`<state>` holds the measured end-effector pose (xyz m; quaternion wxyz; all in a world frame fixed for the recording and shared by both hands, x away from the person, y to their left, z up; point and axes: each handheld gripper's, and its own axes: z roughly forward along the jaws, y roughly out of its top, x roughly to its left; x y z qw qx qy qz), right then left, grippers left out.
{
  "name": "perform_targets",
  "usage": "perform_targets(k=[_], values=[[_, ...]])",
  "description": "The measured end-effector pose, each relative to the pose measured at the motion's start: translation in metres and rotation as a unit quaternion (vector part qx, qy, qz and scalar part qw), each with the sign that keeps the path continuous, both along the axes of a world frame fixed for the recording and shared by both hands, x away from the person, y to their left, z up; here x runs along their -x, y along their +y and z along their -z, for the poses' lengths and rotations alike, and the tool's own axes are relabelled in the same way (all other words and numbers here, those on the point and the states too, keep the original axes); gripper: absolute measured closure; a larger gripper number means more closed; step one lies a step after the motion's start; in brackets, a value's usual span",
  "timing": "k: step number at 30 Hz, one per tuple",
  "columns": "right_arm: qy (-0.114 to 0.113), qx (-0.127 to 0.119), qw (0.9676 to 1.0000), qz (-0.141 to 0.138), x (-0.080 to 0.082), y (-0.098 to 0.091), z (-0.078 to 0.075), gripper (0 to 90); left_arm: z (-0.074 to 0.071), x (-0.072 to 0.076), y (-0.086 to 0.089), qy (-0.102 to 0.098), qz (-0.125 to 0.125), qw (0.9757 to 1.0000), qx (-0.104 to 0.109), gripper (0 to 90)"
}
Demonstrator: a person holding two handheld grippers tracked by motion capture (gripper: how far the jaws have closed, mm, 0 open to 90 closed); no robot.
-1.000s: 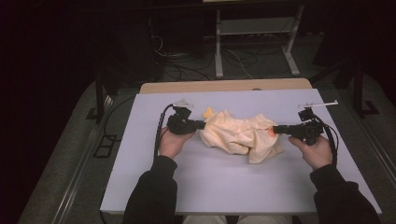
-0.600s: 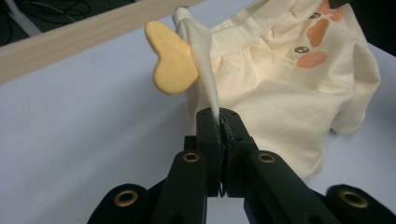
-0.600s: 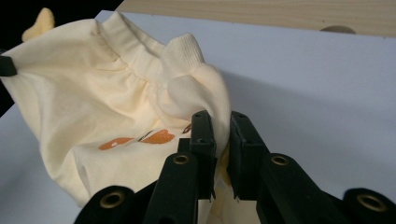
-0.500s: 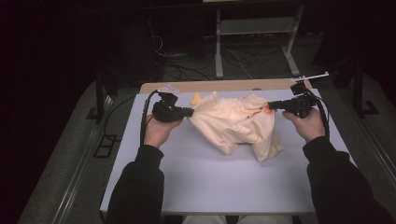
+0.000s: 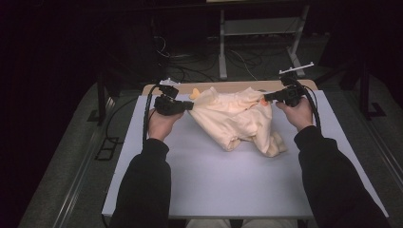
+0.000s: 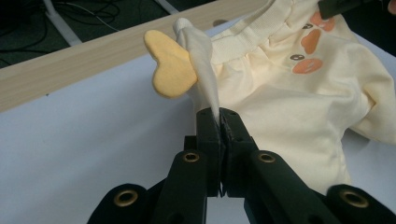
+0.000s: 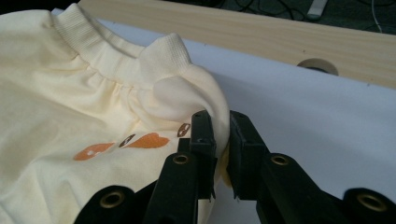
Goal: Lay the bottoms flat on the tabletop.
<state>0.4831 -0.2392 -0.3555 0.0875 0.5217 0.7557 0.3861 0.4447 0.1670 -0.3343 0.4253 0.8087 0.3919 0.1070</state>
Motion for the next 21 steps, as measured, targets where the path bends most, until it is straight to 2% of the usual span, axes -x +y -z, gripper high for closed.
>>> perform_targets(k=[5, 8, 13, 18, 21], values=[[0.001, -0.015, 0.9996, 0.023, -0.015, -0.004, 0.013, 80.2, 0.007, -0.012, -0.005, -0.007, -0.014, 0.9999, 0.003, 86.1], [0.015, -0.021, 0.999, 0.036, -0.02, -0.007, 0.025, 80.2, 0.014, -0.018, -0.008, -0.006, -0.022, 0.9997, -0.002, 86.1], [0.033, -0.009, 0.9986, 0.041, -0.023, 0.001, 0.04, 80.2, 0.033, -0.027, -0.009, 0.013, -0.04, 0.9991, 0.006, 86.1], [0.03, 0.004, 0.9984, 0.047, -0.026, 0.01, 0.045, 80.2, 0.057, -0.03, -0.009, 0.04, -0.058, 0.9975, 0.006, 86.1], [0.032, 0.008, 0.998, 0.053, -0.026, 0.01, 0.046, 80.1, 0.072, -0.03, -0.005, 0.056, -0.071, 0.9959, -0.004, 86.1]])
